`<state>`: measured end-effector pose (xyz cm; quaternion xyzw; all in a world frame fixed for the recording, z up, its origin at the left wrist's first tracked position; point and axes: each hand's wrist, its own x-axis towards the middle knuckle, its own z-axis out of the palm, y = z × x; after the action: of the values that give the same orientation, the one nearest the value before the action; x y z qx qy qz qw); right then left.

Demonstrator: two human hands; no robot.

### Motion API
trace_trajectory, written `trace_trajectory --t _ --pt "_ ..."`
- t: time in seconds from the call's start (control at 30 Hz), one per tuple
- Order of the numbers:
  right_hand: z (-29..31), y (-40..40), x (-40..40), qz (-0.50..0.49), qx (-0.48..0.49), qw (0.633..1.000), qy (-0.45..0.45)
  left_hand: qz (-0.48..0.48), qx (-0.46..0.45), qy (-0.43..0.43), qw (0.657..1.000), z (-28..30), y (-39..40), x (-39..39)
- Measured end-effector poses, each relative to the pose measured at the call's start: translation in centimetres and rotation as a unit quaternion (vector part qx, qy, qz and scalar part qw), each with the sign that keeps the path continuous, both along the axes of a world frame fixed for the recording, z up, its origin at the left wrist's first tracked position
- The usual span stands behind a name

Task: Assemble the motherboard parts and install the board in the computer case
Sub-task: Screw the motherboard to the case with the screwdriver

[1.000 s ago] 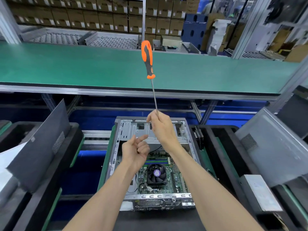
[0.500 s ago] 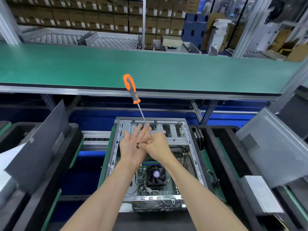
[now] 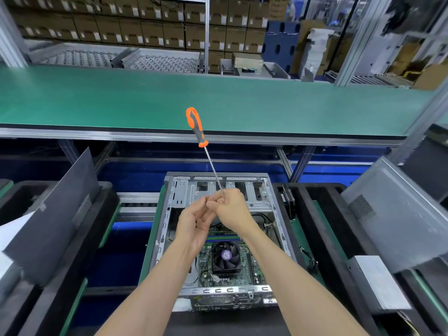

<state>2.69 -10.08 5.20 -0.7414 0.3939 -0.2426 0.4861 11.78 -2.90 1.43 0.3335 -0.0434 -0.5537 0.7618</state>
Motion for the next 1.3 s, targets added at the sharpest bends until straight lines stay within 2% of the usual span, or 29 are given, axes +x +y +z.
trace_trajectory --t 0.07,0.27,0.6,0.9,1.07,1.23,1.3 --pt "0.0 0.0 0.1 -0.006 -0.014 1.0 0.007 0.018 -0.001 -0.024 1.0 -0.6 -0.1 -0.1" --pt "0.1 0.1 0.3 -0.02 -0.015 1.0 -0.011 0.053 -0.005 0.019 0.998 -1.1 -0.3 -0.2" --pt "0.2 0.0 0.1 -0.013 -0.079 0.996 0.049 0.062 0.059 0.026 0.996 -0.6 -1.2 0.4" --pt "0.6 0.3 0.1 -0.025 -0.078 0.996 0.039 0.02 0.009 0.06 0.998 -0.8 -0.7 1.1" --pt "0.2 0.6 0.3 -0.068 -0.061 0.996 0.015 -0.011 0.038 -0.06 0.997 -0.4 -0.9 1.1" --pt "0.0 0.4 0.1 -0.087 -0.054 0.994 0.029 -0.013 0.068 -0.049 0.996 -0.5 -0.7 1.8" --pt "0.3 0.5 -0.1 -0.093 -0.041 0.995 -0.014 0.004 0.08 -0.045 0.996 -0.9 -0.6 2.0"
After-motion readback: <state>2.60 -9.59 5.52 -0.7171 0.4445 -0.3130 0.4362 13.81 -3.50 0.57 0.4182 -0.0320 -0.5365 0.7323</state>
